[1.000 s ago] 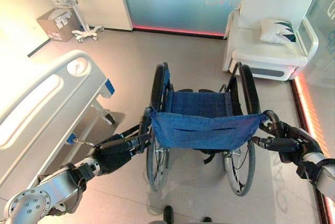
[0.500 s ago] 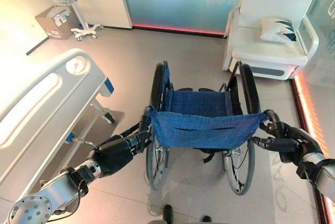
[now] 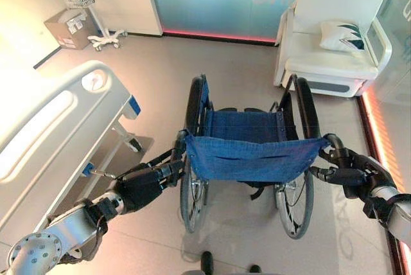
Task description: Push the wheelchair next to the bed
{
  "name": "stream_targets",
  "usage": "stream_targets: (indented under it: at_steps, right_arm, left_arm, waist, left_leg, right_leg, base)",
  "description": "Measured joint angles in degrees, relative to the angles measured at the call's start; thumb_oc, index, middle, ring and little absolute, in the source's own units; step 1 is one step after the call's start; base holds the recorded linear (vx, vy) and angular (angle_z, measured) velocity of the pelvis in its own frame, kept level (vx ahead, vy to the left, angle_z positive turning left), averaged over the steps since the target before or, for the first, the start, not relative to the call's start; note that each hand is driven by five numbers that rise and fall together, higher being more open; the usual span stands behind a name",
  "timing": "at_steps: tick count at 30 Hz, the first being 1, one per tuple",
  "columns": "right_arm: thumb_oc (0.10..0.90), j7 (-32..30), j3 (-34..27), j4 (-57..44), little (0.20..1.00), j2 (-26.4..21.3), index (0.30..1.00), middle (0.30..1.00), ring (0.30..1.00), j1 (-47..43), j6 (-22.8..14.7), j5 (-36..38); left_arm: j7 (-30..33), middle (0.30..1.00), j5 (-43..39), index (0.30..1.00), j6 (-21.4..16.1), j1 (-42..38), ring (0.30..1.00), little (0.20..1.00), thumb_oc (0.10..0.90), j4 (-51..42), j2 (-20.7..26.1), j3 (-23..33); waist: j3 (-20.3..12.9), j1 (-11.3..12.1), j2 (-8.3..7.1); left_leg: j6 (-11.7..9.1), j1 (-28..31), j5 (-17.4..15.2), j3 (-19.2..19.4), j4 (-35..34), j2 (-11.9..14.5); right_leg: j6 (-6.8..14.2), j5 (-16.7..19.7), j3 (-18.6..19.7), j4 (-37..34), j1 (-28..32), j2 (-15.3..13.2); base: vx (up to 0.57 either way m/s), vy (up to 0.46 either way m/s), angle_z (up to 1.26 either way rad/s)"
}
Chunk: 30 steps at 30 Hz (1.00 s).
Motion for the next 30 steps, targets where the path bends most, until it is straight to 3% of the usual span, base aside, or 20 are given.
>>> stream_targets:
  at_steps: [5,14,15,16,17,18,30]
  right_arm:
    - [0.800,-0.9,2.8,2.5,0.900,-1.2,0.900,0.900,0.900,-3.7,0.0,0.0]
    - [0.800,-0.7,3.1,3.0,0.900,-1.2,0.900,0.900,0.900,-5.7,0.0,0.0]
    - [0.632,-0.7,3.1,3.2,0.648,-1.2,0.648,0.648,0.648,-6.1,0.0,0.0]
    - [0.584,-0.7,3.1,3.2,0.575,-1.2,0.575,0.575,0.575,-6.2,0.0,0.0]
    - [0.400,-0.7,3.1,3.2,0.300,-1.2,0.300,0.300,0.300,-6.4,0.0,0.0]
    - [0.400,-0.7,3.1,3.2,0.300,-1.2,0.300,0.300,0.300,-6.4,0.0,0.0]
    - [0.400,-0.8,4.3,3.9,0.300,-1.2,0.300,0.300,0.300,-8.5,0.2,-2.5]
  left_arm:
    - [4.1,0.900,-0.4,0.900,0.0,-6.9,0.900,0.900,0.800,2.8,2.1,-5.6]
    - [5.5,0.900,-0.2,0.900,0.4,-8.1,0.900,0.900,0.800,3.7,2.7,-5.7]
    - [5.9,0.900,-0.2,0.900,0.9,-9.2,0.900,0.900,0.800,4.3,2.7,-6.3]
    - [6.4,0.900,-0.3,0.900,0.9,-9.6,0.900,0.900,0.800,4.4,2.7,-6.6]
    - [6.7,0.366,-0.5,0.366,0.9,-10.1,0.366,0.366,0.444,4.8,2.7,-7.1]
    - [6.7,0.300,-0.5,0.300,0.9,-10.4,0.300,0.300,0.400,5.2,2.7,-7.2]
    - [9.9,0.300,-0.4,0.300,-0.4,-10.6,0.300,0.300,0.400,7.8,2.5,-9.2]
  waist:
    - [0.0,-0.2,0.34]
    - [0.2,-0.3,0.73]
    - [0.3,-0.3,0.86]
    - [0.3,-0.3,0.93]
    - [0.4,-0.4,1.05]
    - [0.4,-0.5,1.12]
    - [0.6,-1.5,1.07]
  left_leg:
    - [0.0,0.5,0.1,0.4,0.0,0.1]
    - [0.0,0.5,0.1,1.6,0.0,0.0]
    - [0.0,0.5,0.1,1.6,0.0,0.0]
    - [0.0,0.5,0.1,1.6,0.0,0.0]
    - [0.0,0.6,0.1,1.7,0.0,0.0]
    - [0.0,0.6,0.1,1.7,0.0,0.0]
    - [0.0,0.8,0.0,1.8,0.0,0.0]
  right_leg:
    - [0.1,0.1,0.1,0.0,0.1,0.0]
    - [0.2,0.1,1.1,0.0,-0.1,-0.2]
    - [0.2,0.1,1.1,0.0,-0.1,-0.2]
    - [0.2,0.1,1.1,0.0,-0.1,-0.2]
    - [0.2,0.1,1.2,0.0,-0.1,-0.2]
    - [0.2,0.2,1.2,0.0,0.0,-0.2]
    - [0.3,0.2,1.5,0.0,-0.1,-0.2]
  base:
    - [0.02,0.001,-0.01]
    - [-0.01,0.014,-0.05]
    - [0.00,0.000,0.00]
    - [0.00,0.000,0.00]
    - [0.03,0.005,-0.03]
    - [0.00,0.000,0.00]
    - [0.00,-0.001,0.00]
